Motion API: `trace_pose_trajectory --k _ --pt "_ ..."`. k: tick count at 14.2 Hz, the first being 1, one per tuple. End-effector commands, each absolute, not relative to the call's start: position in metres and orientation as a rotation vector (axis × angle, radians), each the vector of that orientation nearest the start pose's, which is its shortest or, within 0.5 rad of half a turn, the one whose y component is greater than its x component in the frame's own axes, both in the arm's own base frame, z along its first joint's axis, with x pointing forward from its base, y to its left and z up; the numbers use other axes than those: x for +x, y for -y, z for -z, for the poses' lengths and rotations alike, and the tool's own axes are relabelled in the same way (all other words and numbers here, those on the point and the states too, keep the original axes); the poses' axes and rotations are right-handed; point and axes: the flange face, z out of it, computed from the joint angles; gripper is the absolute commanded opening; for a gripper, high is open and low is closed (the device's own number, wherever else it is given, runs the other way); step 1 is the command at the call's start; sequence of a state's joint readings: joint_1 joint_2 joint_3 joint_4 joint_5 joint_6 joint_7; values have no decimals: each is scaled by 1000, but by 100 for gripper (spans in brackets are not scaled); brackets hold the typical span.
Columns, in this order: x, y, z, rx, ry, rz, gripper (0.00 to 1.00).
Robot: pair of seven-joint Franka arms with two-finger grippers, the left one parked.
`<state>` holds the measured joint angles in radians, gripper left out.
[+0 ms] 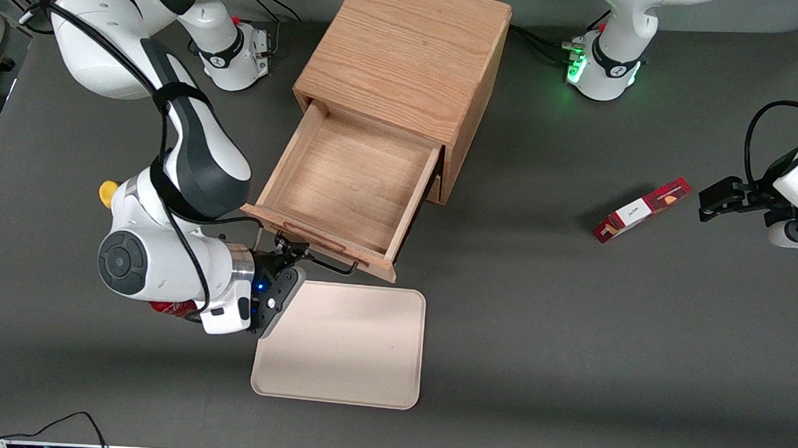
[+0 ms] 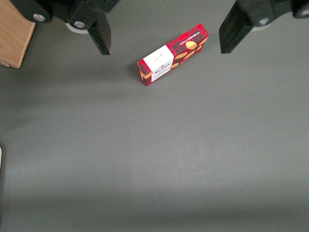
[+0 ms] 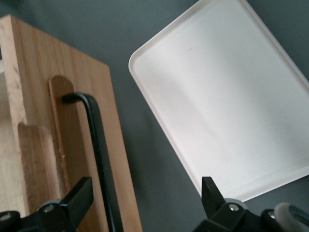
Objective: Close top drawer
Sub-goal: 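Position the right gripper against the drawer front beside the handle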
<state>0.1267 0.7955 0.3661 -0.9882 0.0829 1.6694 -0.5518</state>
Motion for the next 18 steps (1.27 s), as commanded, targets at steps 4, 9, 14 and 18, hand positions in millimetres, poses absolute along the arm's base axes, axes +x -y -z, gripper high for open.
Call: trace_pose_trajectory --k 4,9,14,18 --pt "690 -282 -395 -2472 1244 -153 100" --pt "685 -287 -381 -2465 1246 -197 100" --pt "681 -286 -371 -2460 1241 -228 100" --pt "669 -297 -368 -2447 1253 -267 100"
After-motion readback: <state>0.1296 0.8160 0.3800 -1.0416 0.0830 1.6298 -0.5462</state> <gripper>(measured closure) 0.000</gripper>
